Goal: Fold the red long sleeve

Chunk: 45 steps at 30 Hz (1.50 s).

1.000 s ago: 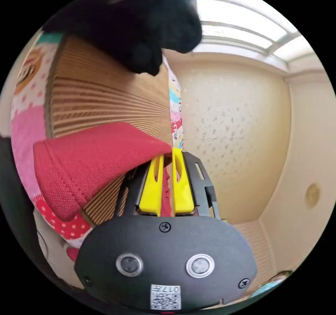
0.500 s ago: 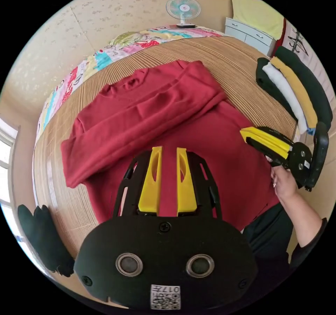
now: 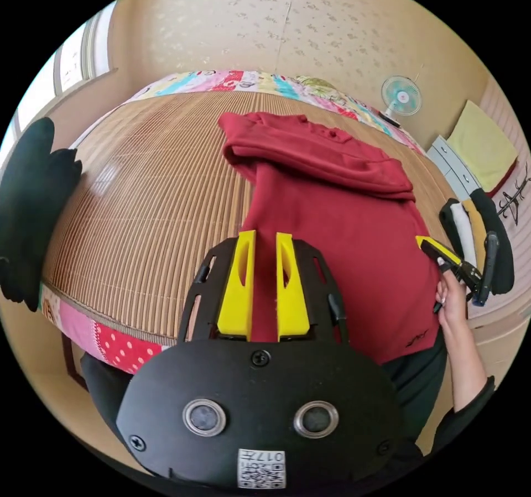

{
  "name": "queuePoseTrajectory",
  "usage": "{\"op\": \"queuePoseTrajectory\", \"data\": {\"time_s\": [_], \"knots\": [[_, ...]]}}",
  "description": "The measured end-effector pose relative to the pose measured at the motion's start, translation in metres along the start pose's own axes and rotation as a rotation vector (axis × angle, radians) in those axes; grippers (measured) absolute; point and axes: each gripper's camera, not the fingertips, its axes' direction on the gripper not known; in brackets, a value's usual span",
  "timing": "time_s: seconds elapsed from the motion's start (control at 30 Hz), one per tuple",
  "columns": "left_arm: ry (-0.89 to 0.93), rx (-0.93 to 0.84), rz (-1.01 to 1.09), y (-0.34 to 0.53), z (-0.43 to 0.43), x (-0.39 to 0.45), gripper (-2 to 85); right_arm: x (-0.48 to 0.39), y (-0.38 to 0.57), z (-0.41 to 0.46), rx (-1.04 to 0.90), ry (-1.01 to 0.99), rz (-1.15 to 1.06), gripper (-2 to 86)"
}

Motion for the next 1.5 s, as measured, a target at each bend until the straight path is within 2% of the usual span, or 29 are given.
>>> {"op": "queuePoseTrajectory", "data": {"time_s": [0.13,0.2,0.43,0.63,0.7,0.83,0.97,1.1,1.2,1.27,1.37,1.43,1.5], "knots": [[-0.217,-0.070,0.122,-0.024,0.031,0.046,5.3,-0.013,-0.033,0.018,-0.109,0.054,0.018,1.3],[-0.265,-0.075,0.173,-0.038,0.045,0.059,5.2,-0.013,-0.040,0.024,-0.120,0.046,0.028,1.4],[-0.073,-0.085,0.165,-0.095,0.088,0.030,5.1,0.002,-0.088,0.042,-0.325,-0.124,0.133,1.7],[-0.085,-0.066,0.174,-0.120,0.105,0.015,4.9,-0.056,-0.122,0.051,-0.369,0.030,-0.019,1.9],[-0.100,-0.059,0.169,-0.128,0.107,0.010,4.9,-0.069,-0.140,0.063,-0.344,0.103,-0.045,1.9],[-0.096,-0.050,0.118,-0.146,0.108,-0.015,4.8,-0.081,-0.168,0.093,-0.124,0.218,-0.019,2.0],[-0.084,-0.050,0.098,-0.153,0.100,-0.034,4.9,-0.105,-0.192,0.111,-0.106,0.369,-0.067,1.9],[0.001,-0.051,0.142,-0.139,0.054,-0.074,5.2,-0.118,-0.194,0.115,-0.099,0.432,-0.095,1.7],[0.081,0.131,0.167,-0.077,-0.030,-0.128,5.5,-0.117,-0.195,0.112,-0.099,0.409,-0.085,1.6],[0.104,0.156,0.117,-0.043,-0.071,-0.162,7.5,-0.116,-0.195,0.108,-0.095,0.391,-0.076,1.6],[0.140,0.037,-0.037,-0.006,-0.088,-0.208,10.6,-0.129,-0.194,0.111,-0.098,0.486,-0.120,1.5],[0.230,-0.136,-0.113,0.007,-0.065,-0.231,11.1,-0.139,-0.191,0.114,-0.100,0.567,-0.155,1.5],[0.212,-0.065,-0.126,0.019,-0.076,-0.244,9.2,-0.144,-0.190,0.114,-0.104,0.617,-0.180,1.5]]}}
